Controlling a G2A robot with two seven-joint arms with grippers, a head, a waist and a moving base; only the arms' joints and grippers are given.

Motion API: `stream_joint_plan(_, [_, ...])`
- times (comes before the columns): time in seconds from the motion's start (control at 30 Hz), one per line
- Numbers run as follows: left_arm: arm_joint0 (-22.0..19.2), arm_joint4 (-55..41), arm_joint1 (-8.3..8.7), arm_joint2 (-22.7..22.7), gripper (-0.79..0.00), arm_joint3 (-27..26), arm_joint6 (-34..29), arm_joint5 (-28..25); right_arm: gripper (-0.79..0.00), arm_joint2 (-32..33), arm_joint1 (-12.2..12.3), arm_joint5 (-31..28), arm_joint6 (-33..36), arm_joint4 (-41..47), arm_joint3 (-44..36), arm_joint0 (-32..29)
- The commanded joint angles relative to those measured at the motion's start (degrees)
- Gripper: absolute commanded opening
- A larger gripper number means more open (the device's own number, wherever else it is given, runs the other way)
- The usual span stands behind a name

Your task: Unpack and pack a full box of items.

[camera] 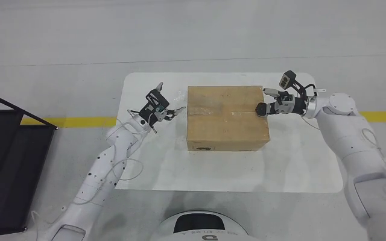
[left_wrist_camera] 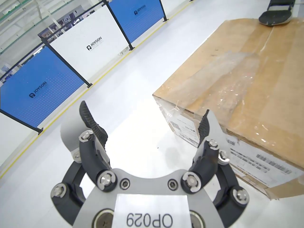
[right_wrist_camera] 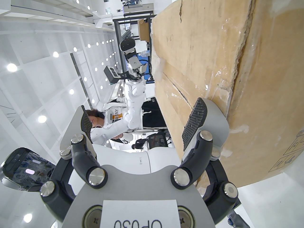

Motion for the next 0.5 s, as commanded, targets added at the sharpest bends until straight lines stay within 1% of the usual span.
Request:
stream_joint_plan(0.0, [-1.7,-0.1,-0.41,1.6,0.000,1.7,-2.4,0.0,0.000,0.0,0.0,0.0,0.0,0.0,0.0,0.0])
stream_joint_plan(0.1, [-3.8,0.5,-1.01,3.8,0.000,4.9,-3.3,0.7,0.000,0.0,0.0,0.0,0.0,0.0,0.0,0.0])
stream_joint_plan(0.13, [-4.3,0.5,-1.19,4.5,0.000,5.8,-3.1,0.8,0.000,0.2,0.0,0.2,-1.5,0.2,-0.5,-0.6])
stream_joint_plan(0.23, [-5.3,0.7,-1.63,6.1,0.000,7.4,-2.1,0.9,0.000,1.2,0.3,0.9,-2.5,0.2,-2.4,-2.0])
stream_joint_plan(0.33, [-5.8,1.7,-1.86,7.3,0.000,7.2,-1.3,1.0,0.000,2.1,0.7,1.5,-3.2,-0.4,-4.2,-3.1])
stream_joint_plan(0.47, [-5.2,2.9,-1.77,7.5,0.000,5.3,-0.4,1.4,0.000,3.1,1.1,2.3,-4.6,-1.8,-7.2,-4.4])
